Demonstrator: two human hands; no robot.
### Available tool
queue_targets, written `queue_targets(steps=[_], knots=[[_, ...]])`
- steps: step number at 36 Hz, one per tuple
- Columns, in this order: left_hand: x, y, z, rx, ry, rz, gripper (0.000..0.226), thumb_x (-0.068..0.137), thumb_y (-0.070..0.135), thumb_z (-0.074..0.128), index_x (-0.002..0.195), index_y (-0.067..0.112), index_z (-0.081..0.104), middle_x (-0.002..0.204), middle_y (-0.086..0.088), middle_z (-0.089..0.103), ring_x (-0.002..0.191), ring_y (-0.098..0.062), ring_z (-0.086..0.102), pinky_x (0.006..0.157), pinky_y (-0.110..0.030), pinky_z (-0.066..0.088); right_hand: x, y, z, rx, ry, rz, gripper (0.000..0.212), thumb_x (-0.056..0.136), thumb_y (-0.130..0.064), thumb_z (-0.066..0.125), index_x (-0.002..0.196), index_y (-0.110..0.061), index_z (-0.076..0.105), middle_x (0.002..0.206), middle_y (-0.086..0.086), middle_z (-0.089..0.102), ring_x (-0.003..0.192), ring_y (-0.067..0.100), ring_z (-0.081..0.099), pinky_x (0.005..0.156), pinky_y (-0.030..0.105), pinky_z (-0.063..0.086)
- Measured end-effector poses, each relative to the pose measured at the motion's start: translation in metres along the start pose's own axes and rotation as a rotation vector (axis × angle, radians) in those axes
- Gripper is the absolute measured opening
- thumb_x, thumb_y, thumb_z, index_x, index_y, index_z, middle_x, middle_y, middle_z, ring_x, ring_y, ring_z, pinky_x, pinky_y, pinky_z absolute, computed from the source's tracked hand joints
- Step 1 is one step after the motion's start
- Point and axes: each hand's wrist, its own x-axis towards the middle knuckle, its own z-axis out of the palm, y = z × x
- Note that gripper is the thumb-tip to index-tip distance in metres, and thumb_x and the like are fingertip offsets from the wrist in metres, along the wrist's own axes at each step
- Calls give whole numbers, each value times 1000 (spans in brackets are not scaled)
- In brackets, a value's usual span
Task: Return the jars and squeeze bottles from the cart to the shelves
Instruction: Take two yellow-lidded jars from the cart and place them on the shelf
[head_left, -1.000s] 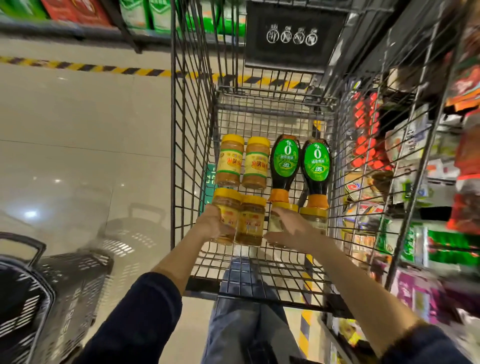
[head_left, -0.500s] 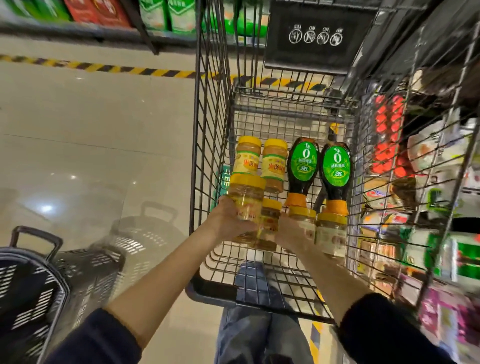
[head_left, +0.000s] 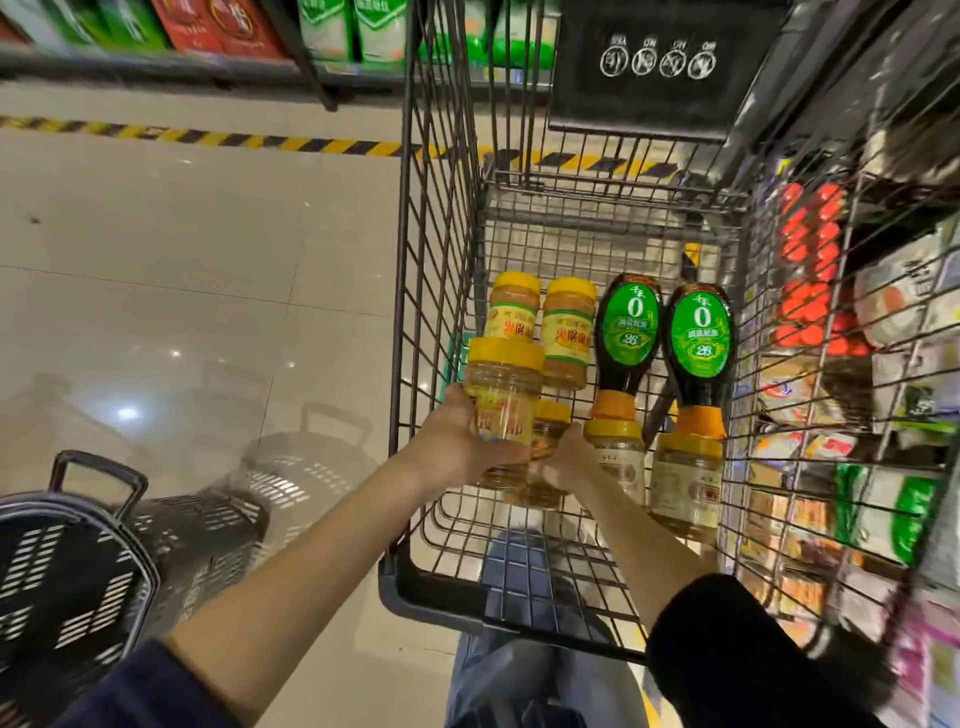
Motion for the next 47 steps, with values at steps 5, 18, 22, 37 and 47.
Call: queue_targets(steps=[5, 18, 22, 37, 47], knots=[[-4, 4, 0, -10, 21, 15, 91, 48, 52, 85, 122, 18, 46, 111, 1, 67, 105, -16, 64, 92, -42, 53, 1, 7, -3, 45, -2, -52, 84, 69, -27, 80, 133, -3, 31, 124, 13, 52, 117, 32, 51, 97, 38, 44], [-30, 32, 0, -101, -22, 115, 73, 67, 9, 82, 127, -3, 43, 117, -12, 64, 102, -12, 65, 85, -26, 54, -59, 19, -51, 330, -137, -209, 85, 62, -14, 86, 131, -13, 37, 113, -2, 57, 113, 20, 55, 94, 32, 45], [-42, 45, 0, -135, -9, 169, 57, 70, -12, 72, 122, -10, 48, 103, -11, 66, 85, -5, 68, 74, -18, 55, -88, 16, -80, 426, -144, -291, 59, 69, 8, 76, 112, -14, 43, 99, -5, 59, 87, 2, 56, 75, 14, 45], [-149, 158, -8, -190, 229, 394, 68, 60, 12, 86, 107, 19, 37, 94, 4, 59, 84, -10, 59, 85, -32, 51, -239, 16, -210, 542, 212, -588, 74, 62, 10, 80, 123, -10, 42, 97, 1, 65, 78, 6, 59, 73, 15, 50], [-229, 250, -1, -94, 189, 761, 89, 58, 11, 87, 133, 8, 39, 93, 5, 62, 76, 1, 62, 72, -20, 55, -379, 37, -261, 648, 535, -766, 77, 59, 13, 80, 122, -11, 44, 87, 1, 68, 64, -3, 68, 58, 16, 55]])
